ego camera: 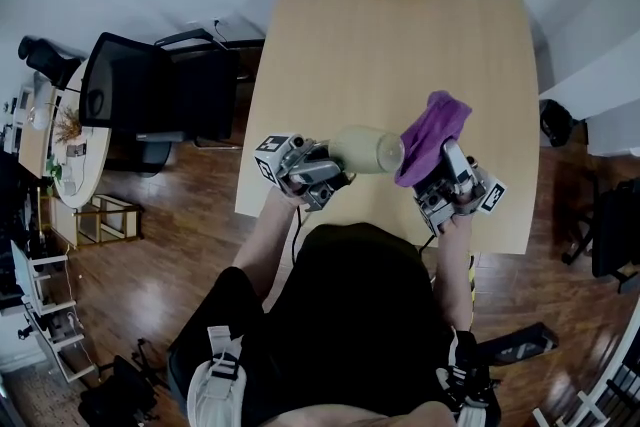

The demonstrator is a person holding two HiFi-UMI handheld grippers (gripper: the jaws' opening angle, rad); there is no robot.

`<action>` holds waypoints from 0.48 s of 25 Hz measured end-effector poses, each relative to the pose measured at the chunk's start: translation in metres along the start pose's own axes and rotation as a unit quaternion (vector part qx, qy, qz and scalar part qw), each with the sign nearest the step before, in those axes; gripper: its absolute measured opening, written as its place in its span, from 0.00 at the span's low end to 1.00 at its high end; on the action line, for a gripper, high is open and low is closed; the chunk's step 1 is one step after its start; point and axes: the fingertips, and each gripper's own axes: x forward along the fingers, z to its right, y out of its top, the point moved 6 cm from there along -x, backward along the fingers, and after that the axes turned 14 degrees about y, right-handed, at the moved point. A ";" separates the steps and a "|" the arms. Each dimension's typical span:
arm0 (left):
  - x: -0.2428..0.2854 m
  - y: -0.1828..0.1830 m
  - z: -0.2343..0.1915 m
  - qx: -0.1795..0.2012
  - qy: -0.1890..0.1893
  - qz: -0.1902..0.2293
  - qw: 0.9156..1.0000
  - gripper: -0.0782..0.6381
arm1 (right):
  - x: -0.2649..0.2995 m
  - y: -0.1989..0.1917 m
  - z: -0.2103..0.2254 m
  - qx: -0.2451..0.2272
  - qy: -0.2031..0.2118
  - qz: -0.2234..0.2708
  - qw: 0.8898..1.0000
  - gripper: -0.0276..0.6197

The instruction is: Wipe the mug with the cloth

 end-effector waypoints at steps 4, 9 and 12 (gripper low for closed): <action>0.009 -0.008 -0.003 -0.001 -0.003 -0.029 1.000 0.16 | 0.006 -0.023 0.002 0.040 0.031 -0.034 0.998 0.13; 0.018 -0.019 0.009 -0.014 -0.048 -0.054 0.997 0.16 | -0.020 -0.053 0.033 0.076 -0.049 -0.106 0.990 0.13; 0.020 -0.029 0.014 -0.003 -0.052 -0.094 0.994 0.17 | -0.030 -0.062 0.047 0.059 -0.119 -0.163 0.978 0.13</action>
